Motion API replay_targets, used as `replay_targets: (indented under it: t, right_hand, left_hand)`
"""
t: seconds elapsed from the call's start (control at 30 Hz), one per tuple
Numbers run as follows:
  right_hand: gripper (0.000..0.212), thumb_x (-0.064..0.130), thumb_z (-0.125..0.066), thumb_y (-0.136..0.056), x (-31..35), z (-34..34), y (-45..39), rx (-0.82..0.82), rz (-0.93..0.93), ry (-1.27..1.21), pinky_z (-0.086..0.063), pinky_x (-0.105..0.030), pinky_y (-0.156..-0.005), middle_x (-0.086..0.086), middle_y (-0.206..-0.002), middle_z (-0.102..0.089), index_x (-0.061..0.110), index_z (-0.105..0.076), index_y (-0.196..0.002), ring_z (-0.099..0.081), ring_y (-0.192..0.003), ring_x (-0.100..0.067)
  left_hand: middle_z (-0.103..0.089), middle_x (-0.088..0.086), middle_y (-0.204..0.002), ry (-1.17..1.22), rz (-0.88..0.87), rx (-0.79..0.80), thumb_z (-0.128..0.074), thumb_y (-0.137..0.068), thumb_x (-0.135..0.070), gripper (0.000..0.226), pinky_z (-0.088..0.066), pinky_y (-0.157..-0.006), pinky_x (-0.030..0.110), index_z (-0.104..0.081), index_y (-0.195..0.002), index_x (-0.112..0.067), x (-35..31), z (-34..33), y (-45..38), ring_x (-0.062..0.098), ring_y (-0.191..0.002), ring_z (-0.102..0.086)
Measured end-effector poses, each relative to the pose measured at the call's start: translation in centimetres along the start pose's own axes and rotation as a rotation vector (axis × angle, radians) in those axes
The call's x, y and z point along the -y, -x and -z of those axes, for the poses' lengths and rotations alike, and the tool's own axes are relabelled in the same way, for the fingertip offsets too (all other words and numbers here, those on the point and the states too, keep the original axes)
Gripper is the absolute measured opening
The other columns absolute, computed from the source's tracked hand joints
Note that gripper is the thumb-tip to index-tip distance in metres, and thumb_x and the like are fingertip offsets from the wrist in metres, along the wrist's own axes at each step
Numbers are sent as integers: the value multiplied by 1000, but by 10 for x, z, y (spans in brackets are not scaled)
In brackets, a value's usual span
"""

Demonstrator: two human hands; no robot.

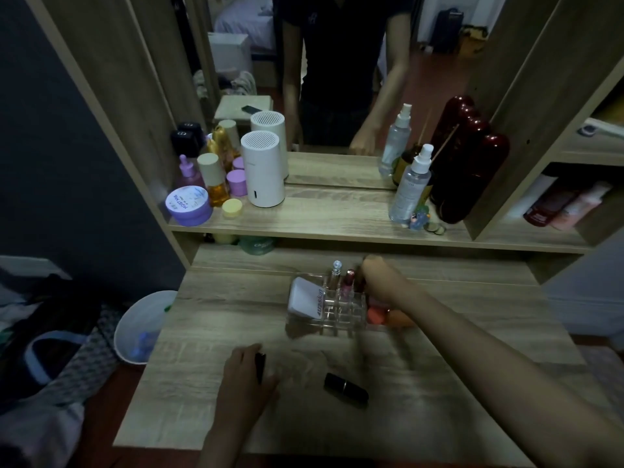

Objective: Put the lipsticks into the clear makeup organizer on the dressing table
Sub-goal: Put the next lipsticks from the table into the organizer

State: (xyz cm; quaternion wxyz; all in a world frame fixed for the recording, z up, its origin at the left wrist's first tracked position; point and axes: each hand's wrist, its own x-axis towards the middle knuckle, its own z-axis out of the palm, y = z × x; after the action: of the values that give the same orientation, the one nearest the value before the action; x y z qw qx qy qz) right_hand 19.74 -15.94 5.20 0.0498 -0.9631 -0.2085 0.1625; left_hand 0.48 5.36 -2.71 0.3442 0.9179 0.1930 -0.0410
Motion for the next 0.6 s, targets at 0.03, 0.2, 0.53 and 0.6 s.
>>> replay_targets:
  t: [0.03,0.2,0.53,0.6]
  right_hand:
    - [13,2,-68,-75,1,-1,-1,-6,9,-3,-57,-38,-79,-19,-100,-70,2,-71,-88,-67,-91,-33]
    - [17,-2,-60,-83,3,-3,-1,-46,18,-26,-55,-40,-84,-20,-109,-64,0,-68,-98,-64,-97,-34]
    - [38,0,-54,-85,-2,-6,4,-123,12,-139,-51,-41,-89,-17,-119,-59,9,-56,-122,-59,-109,-34]
    - [44,1,-54,-86,-4,-5,7,-165,5,-169,-49,-42,-93,-16,-125,-56,10,-51,-129,-55,-114,-34]
  left_hand:
    - [-49,11,-128,0,4,2,-73,-74,-19,63,-41,-98,35,-46,-130,-9,1,-1,0,26,-119,-46]
    - [-54,9,-123,20,30,-25,-71,-76,-18,53,-46,-89,35,-48,-124,-11,0,-5,-1,24,-114,-51]
    - [-68,11,-94,102,25,-22,-69,-74,-6,24,-48,-76,34,-61,-96,-11,-8,0,-5,28,-89,-64]
    - [-68,10,-90,141,-2,-41,-69,-72,-1,24,-50,-75,34,-61,-91,-13,-15,4,-6,27,-85,-64]
